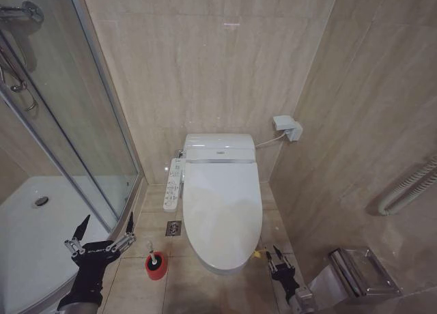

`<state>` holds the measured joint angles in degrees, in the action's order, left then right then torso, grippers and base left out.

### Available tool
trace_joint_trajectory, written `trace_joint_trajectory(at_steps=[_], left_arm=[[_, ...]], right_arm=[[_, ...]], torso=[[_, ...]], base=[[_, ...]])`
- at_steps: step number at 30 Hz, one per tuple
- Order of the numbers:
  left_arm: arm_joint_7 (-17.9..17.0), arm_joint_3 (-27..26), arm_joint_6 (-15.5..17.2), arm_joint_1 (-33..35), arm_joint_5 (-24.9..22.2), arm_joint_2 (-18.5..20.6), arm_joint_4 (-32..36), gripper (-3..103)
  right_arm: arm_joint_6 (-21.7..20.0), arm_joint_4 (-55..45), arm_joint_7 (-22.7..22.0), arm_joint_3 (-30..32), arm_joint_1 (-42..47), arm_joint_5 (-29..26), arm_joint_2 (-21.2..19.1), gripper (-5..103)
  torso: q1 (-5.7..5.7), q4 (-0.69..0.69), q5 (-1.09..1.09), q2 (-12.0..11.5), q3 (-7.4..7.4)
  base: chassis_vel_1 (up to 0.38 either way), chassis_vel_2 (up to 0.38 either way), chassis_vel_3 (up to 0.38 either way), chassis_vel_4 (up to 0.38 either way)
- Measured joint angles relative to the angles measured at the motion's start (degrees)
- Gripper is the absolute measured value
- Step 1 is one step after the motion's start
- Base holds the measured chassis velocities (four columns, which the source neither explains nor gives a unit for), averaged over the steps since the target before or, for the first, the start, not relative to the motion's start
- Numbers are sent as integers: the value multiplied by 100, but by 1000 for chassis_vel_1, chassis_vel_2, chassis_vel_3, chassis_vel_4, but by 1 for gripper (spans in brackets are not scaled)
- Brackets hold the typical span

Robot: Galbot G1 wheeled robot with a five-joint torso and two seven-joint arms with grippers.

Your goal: Open the toilet lid, clean the toilet bowl with a toilet brush, close the toilet lid, and flush.

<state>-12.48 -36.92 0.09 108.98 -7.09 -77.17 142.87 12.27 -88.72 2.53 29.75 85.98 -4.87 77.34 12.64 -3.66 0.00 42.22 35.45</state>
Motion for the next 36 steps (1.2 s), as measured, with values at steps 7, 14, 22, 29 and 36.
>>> trace_joint_trajectory(at_steps=[7, 14, 22, 29, 36], left_arm=[[0, 0, 0, 0, 0, 0, 0, 100], [0, 0, 0, 0, 0, 0, 0, 100], [0, 0, 0, 0, 0, 0, 0, 100], [0, 0, 0, 0, 0, 0, 0, 100], [1, 0, 0, 0, 0, 1, 0, 100]], right_arm=[[71, -175, 2, 126, 133, -155, -119, 19], [112, -841, 10, 297, 653, -462, -315, 1], [272, -2371, -49, 733, 1430, -975, -594, 0], [-298, -3683, -351, 861, 1485, -1902, -676, 0], [-1366, -4883, -921, 459, 829, -2573, -389, 0]], torso=[[0, 1, 1, 0, 0], [0, 2, 3, 0, 0], [0, -2, -2, 0, 0], [0, -1, -2, 0, 0], [0, -3, -3, 0, 0]], base=[[0, 0, 0, 0], [0, 0, 0, 0], [0, 0, 0, 0], [0, 0, 0, 0], [0, 0, 0, 0]])
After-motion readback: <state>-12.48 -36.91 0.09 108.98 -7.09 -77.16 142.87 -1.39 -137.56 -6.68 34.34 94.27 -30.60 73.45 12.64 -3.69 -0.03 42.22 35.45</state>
